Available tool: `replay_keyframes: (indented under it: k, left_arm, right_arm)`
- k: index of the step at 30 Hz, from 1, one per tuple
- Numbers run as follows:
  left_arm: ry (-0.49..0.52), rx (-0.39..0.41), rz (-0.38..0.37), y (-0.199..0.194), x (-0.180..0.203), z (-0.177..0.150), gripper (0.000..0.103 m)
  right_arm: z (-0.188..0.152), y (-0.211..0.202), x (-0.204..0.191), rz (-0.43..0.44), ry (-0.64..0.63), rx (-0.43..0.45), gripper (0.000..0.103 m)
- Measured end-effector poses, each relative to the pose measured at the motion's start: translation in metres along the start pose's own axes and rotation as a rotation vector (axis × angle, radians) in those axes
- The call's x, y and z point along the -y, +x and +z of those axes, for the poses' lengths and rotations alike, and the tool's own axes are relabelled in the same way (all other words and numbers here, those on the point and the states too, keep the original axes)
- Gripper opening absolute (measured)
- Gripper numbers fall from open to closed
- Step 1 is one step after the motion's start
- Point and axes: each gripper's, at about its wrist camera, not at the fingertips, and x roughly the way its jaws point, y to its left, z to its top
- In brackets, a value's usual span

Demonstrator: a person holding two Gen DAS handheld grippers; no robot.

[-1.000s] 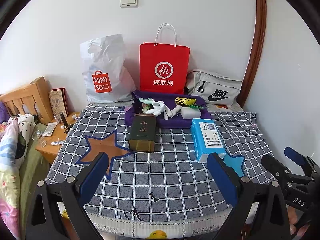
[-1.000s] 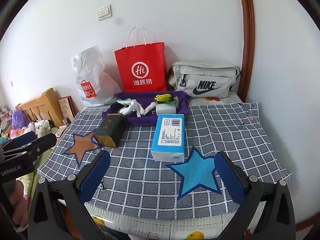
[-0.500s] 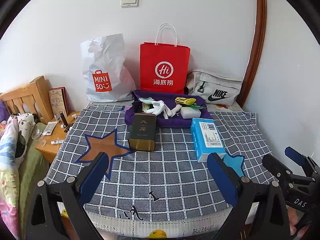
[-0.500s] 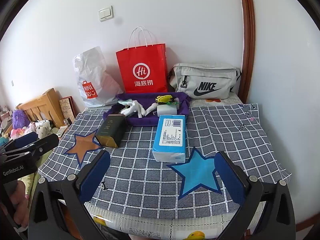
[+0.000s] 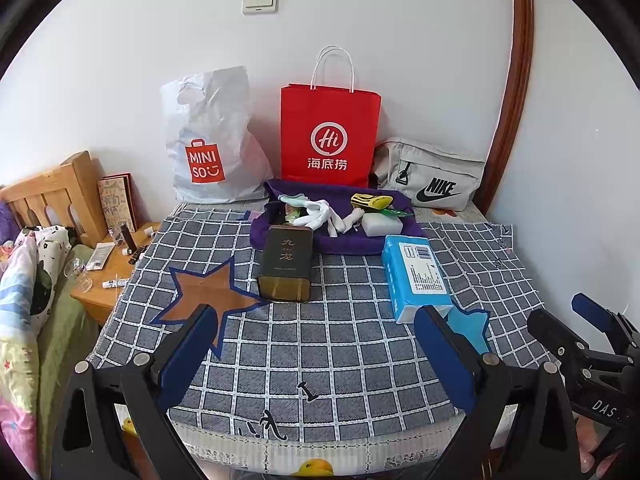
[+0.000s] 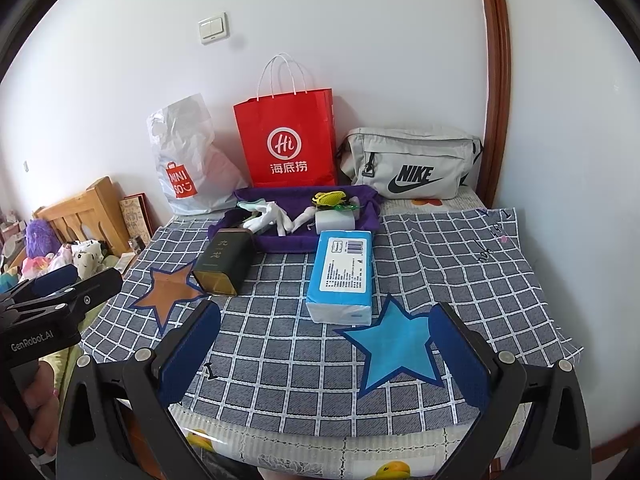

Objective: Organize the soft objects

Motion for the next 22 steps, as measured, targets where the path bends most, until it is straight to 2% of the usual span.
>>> replay_keyframes:
  k: [22]
  left_arm:
    - [0.017, 0.010, 0.010, 0.0013, -0.0045, -0.0006, 0.099]
  right_arm:
    - [-0.0005, -0.0024, -0.0041, 0.011, -0.014, 0.007, 0.102]
